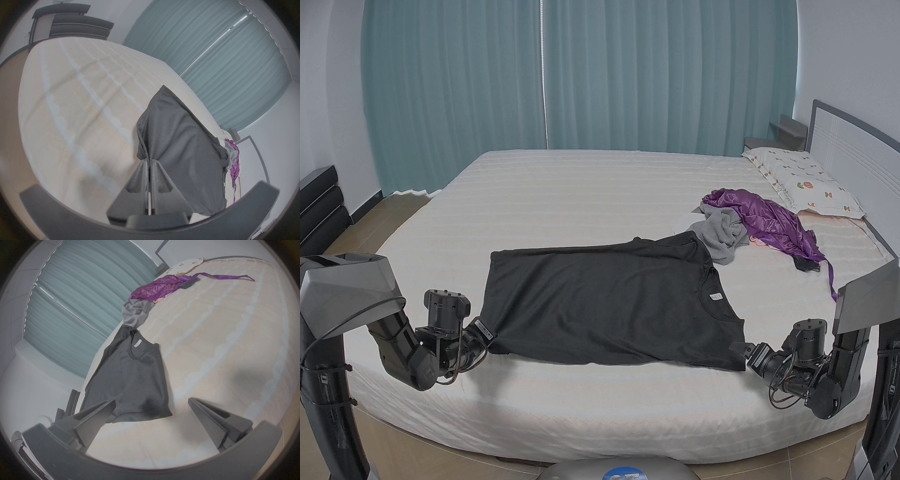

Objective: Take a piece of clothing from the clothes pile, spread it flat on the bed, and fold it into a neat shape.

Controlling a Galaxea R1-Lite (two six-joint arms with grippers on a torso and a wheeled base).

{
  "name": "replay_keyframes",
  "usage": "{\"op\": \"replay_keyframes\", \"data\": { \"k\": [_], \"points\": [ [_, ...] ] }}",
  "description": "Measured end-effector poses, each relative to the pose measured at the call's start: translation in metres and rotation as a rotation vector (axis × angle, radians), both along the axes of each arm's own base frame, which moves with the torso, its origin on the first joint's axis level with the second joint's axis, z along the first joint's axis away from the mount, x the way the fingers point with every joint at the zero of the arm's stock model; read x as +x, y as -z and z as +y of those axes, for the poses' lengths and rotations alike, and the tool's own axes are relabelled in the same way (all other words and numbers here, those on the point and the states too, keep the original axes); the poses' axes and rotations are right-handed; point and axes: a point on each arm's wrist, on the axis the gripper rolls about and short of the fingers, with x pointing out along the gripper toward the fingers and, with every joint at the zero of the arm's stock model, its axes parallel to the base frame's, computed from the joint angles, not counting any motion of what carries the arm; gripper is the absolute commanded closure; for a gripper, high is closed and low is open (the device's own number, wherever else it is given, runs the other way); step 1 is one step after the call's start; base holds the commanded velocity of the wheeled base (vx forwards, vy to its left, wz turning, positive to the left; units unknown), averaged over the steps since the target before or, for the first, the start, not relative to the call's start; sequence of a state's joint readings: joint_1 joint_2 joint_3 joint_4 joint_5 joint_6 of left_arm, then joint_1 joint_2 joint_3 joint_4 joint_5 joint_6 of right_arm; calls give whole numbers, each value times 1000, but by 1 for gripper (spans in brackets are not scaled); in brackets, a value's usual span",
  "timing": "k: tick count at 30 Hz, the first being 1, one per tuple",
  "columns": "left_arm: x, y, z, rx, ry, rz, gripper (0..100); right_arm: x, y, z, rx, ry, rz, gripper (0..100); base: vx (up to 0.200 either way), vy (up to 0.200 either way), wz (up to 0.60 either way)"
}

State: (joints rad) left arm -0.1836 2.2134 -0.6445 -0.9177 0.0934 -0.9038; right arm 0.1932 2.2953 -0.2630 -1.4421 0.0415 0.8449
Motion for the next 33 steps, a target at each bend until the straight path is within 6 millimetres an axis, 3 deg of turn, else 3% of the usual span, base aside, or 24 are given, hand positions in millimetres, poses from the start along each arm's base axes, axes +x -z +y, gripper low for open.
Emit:
{"op": "replay_keyframes", "data": {
  "k": [4,5,15,33],
  "points": [
    [-8,-5,4,23,8,0,100,4,8,2,-2,-10,13,0,0,0,0],
    [-9,-6,5,24,7,-1,100,6,10,2,-2,-11,13,100,0,0,0],
    [-13,-11,7,27,7,-5,100,18,17,4,2,-14,-6,100,0,0,0],
    [-30,-21,21,134,54,-2,100,-18,-14,-13,32,-89,5,100,0,0,0]
  ]
}}
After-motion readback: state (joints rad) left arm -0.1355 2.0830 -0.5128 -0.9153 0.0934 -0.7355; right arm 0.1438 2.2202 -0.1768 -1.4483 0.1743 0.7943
